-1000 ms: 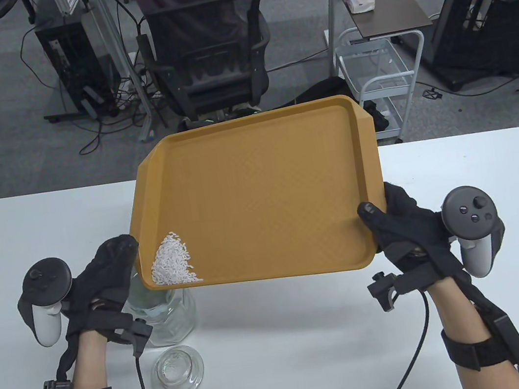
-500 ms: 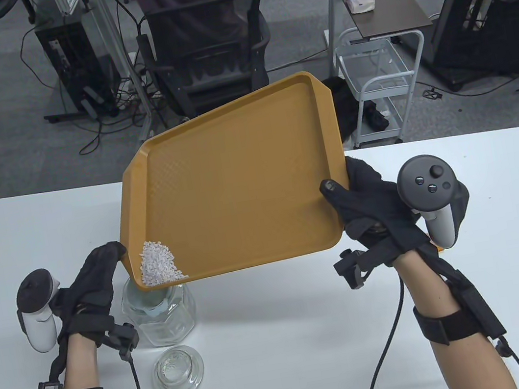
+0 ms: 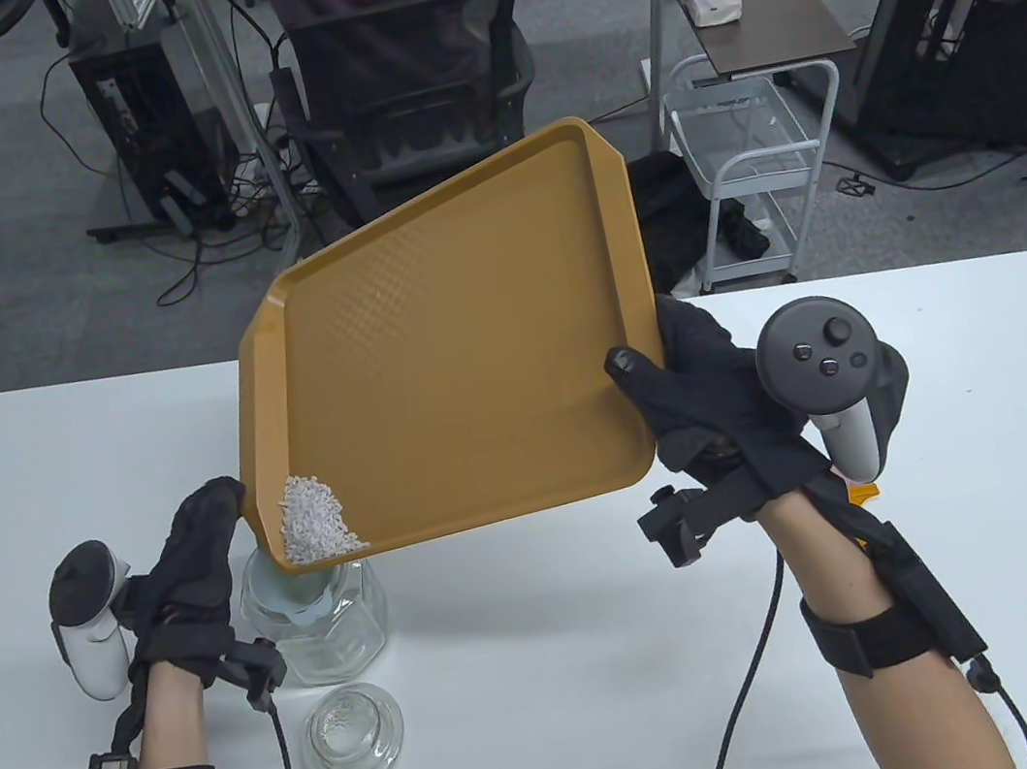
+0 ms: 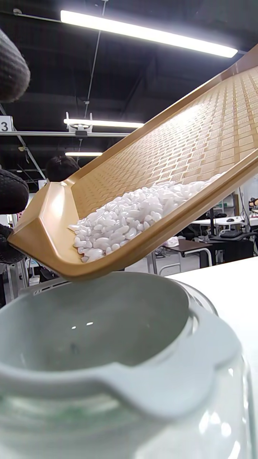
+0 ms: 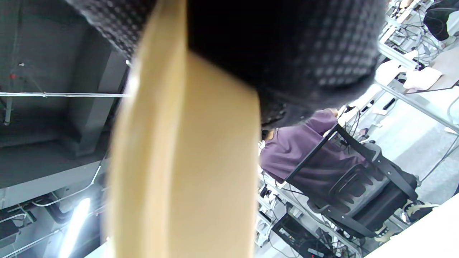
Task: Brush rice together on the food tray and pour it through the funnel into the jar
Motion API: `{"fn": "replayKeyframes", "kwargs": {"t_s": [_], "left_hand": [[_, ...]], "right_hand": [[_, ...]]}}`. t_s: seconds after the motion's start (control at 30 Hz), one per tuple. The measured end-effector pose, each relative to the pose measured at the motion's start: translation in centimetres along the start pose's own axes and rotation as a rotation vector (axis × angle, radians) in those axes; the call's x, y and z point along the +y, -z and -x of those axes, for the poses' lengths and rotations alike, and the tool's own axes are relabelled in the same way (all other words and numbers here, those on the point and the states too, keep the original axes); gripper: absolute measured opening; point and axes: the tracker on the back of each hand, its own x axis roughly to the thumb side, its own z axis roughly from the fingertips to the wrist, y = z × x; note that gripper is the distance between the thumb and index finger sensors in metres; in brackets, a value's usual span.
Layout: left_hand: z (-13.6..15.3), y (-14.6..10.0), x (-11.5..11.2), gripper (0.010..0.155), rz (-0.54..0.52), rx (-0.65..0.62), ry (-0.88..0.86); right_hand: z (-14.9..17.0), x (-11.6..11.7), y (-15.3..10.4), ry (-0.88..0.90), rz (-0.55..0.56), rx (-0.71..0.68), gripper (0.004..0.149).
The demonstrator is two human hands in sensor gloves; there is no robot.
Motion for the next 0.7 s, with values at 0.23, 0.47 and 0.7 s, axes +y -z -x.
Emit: {"fn": "replayKeyframes", "kwargs": {"t_s": [0.23, 0.47, 0.7], "left_hand": [[0.4, 0.3, -0.3, 0.081, 0.010, 0.014, -0.014], [0.3, 0.1, -0.4, 0.081, 0.007, 0.015, -0.032], [0.4, 0.0, -0.5, 0.081, 0.006, 0.019, -0.043]], "right_hand": [[-1.3, 0.1, -0.1, -0.038, -0.005, -0.032, 0.062], [-2.1, 0.2, -0.1, -0.043, 0.006, -0.050, 0.062], [-2.9, 0.5, -0.4, -0.056, 0.008, -0.078, 0.062]]}}
